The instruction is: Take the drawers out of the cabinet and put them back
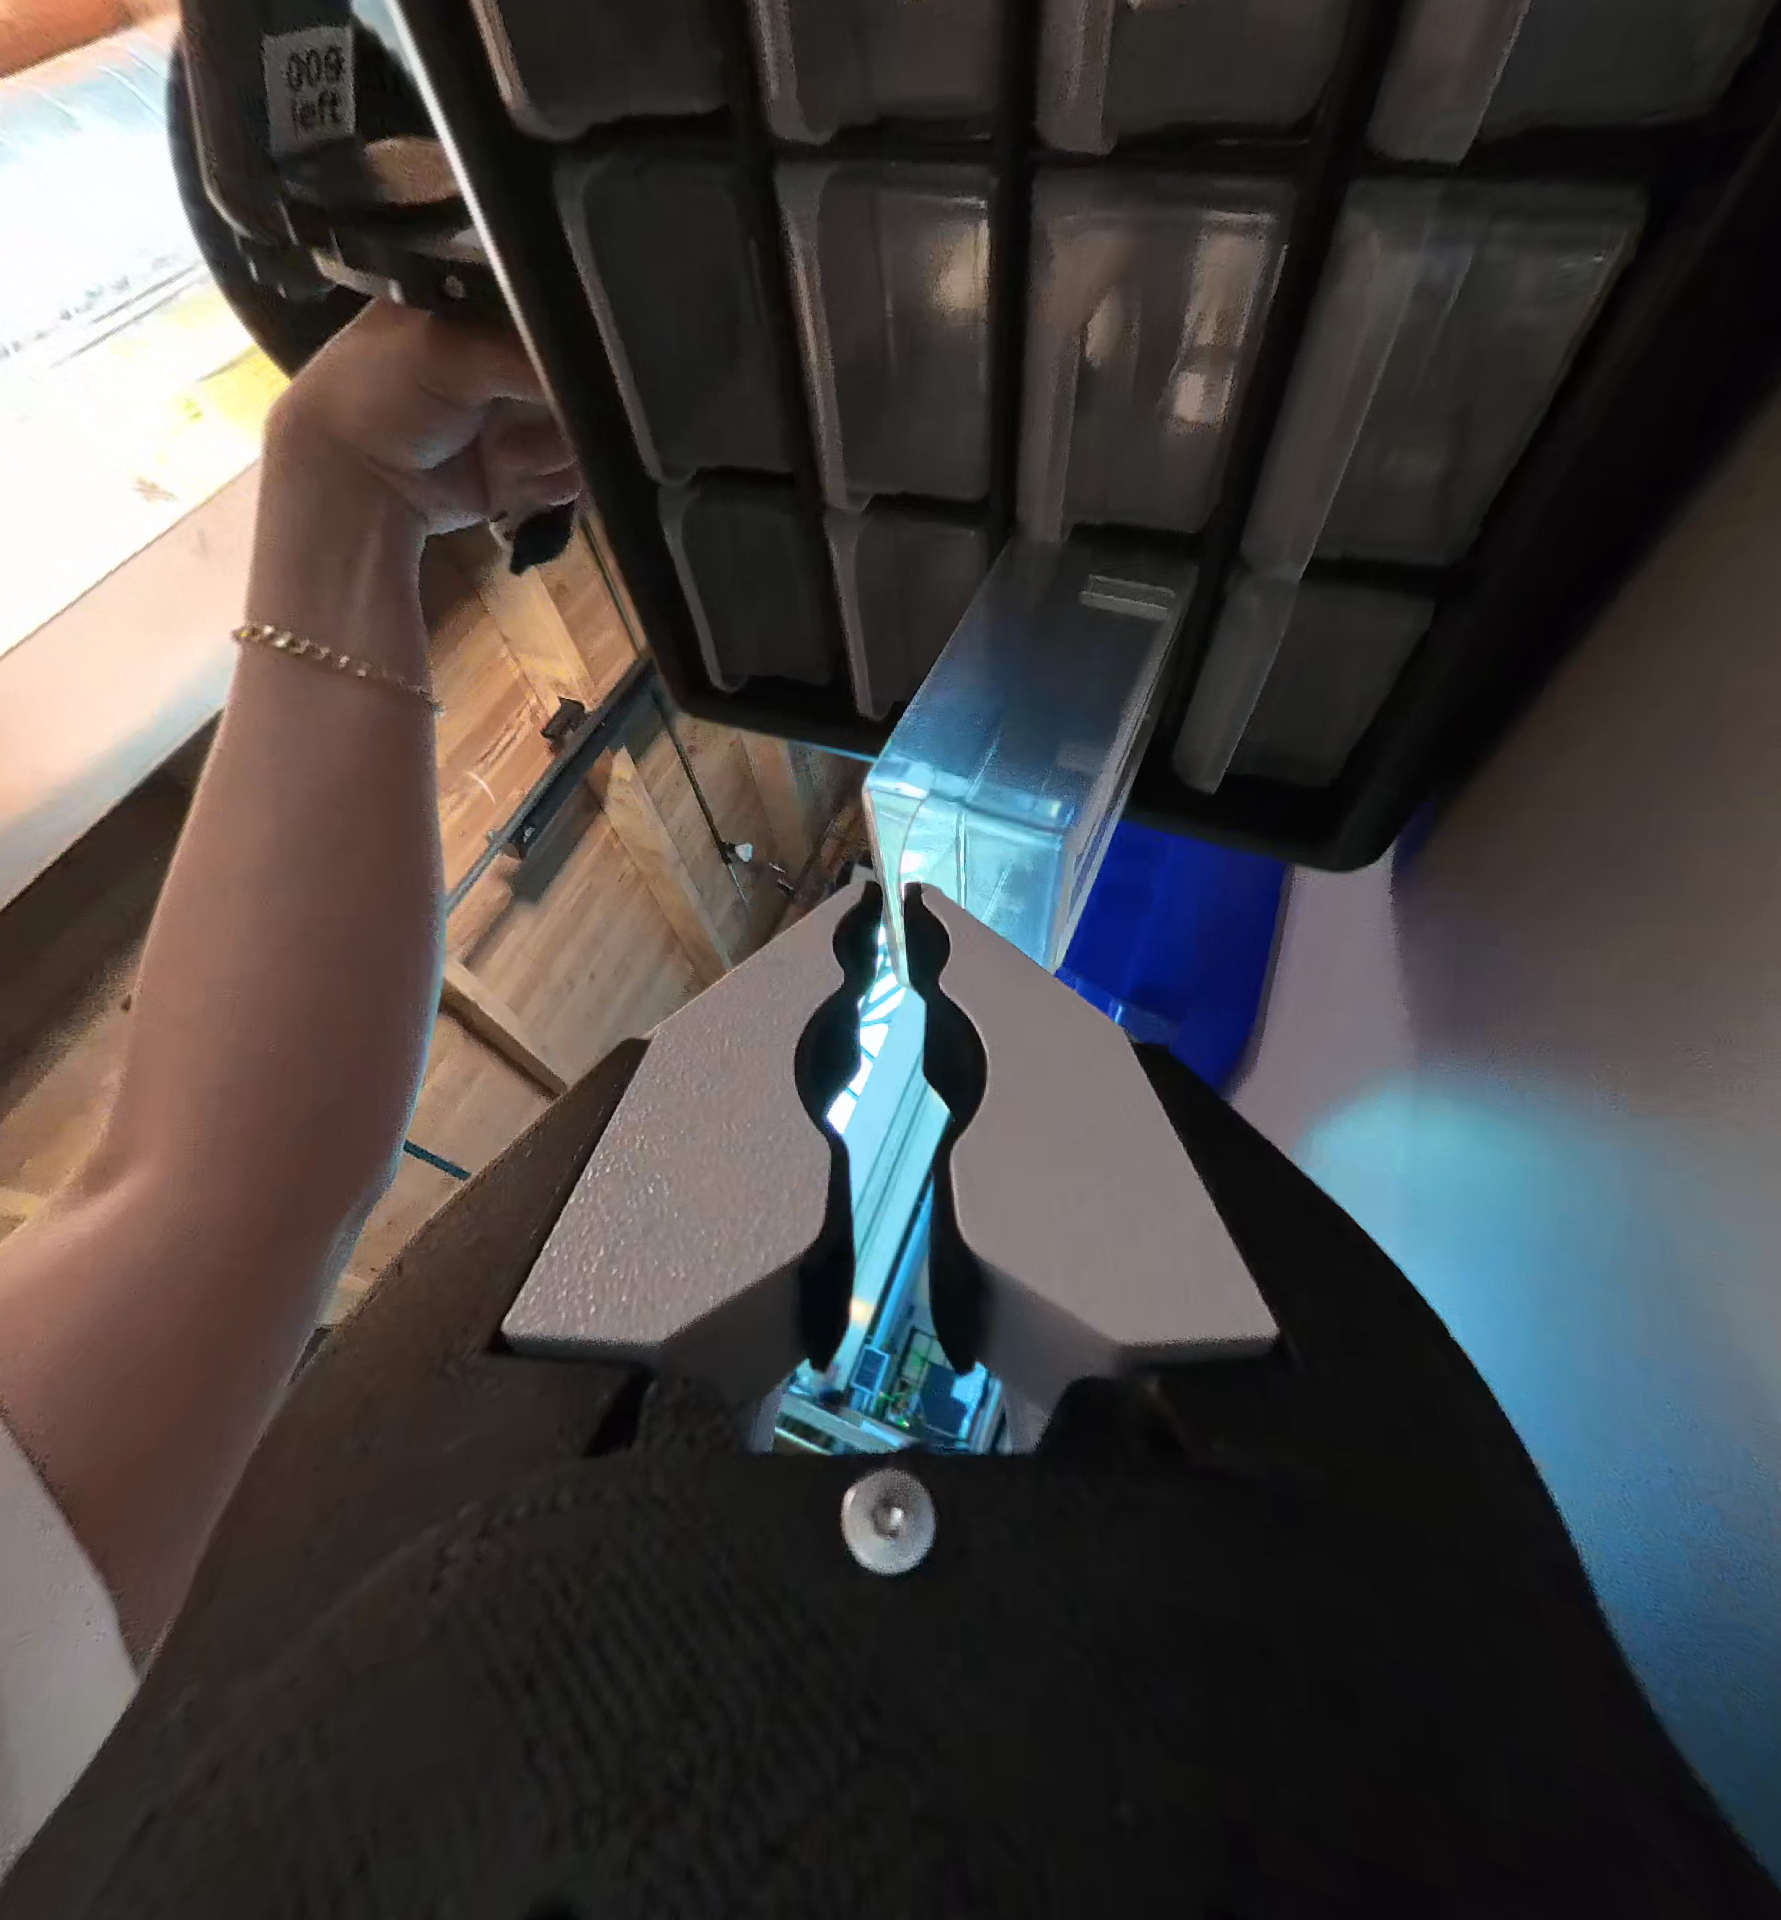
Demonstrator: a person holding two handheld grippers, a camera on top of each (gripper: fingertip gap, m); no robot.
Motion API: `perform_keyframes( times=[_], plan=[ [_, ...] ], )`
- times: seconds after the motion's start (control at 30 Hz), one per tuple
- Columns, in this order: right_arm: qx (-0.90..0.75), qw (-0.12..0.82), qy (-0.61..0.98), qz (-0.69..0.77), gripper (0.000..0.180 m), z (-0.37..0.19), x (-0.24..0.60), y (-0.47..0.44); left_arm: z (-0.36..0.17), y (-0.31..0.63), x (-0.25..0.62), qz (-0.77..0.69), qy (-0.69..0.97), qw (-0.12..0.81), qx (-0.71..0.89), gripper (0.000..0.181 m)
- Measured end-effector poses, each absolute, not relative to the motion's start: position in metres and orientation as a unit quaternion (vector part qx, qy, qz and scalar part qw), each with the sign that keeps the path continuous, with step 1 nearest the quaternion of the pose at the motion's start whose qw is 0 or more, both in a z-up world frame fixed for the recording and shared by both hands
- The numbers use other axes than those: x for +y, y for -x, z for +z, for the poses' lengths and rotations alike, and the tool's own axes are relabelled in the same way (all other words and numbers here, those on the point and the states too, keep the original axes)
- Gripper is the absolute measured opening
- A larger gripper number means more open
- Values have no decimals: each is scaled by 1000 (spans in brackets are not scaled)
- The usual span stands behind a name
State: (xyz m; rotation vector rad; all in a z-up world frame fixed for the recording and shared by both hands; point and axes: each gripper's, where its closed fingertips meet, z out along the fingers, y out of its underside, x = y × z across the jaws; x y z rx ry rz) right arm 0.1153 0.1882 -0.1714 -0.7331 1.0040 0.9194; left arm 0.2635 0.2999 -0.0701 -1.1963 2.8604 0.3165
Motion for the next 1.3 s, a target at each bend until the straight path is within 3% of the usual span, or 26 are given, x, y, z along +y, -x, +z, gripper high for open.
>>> perform_keyframes(
  times=[0.03, 0.27, 0.43, 0.53, 0.6, 0.77, 1.1, 1.3],
  plan=[
    [450, 716, 338, 412, 2, -171, 184, -112, -70, -263, 300, 103, 383, 14, 918, 0],
    [415, 727, 439, 326, 5, -173, 172, -105, -70, -263, 300, 105, 384, 17, 917, 0],
    [375, 702, 569, 206, 62, -184, 164, -106, -70, -263, 300, 100, 385, 23, 917, 0],
    [318, 718, 611, 96, 70, -161, 160, -114, -70, -263, 299, 94, 385, 26, 918, 0],
    [290, 695, 658, 18, 95, -154, 169, -120, -70, -263, 299, 91, 385, 27, 918, 0],
    [273, 676, 679, -90, 109, -151, 194, -128, -70, -263, 299, 88, 389, 33, 916, 0],
    [230, 663, 689, -182, 107, -176, 214, -123, -70, -263, 299, 69, 388, 49, 918, 0],
    [244, 649, 694, -194, 87, -181, 219, -126, -70, -263, 299, 51, 390, 58, 918, 0]
  ],
)
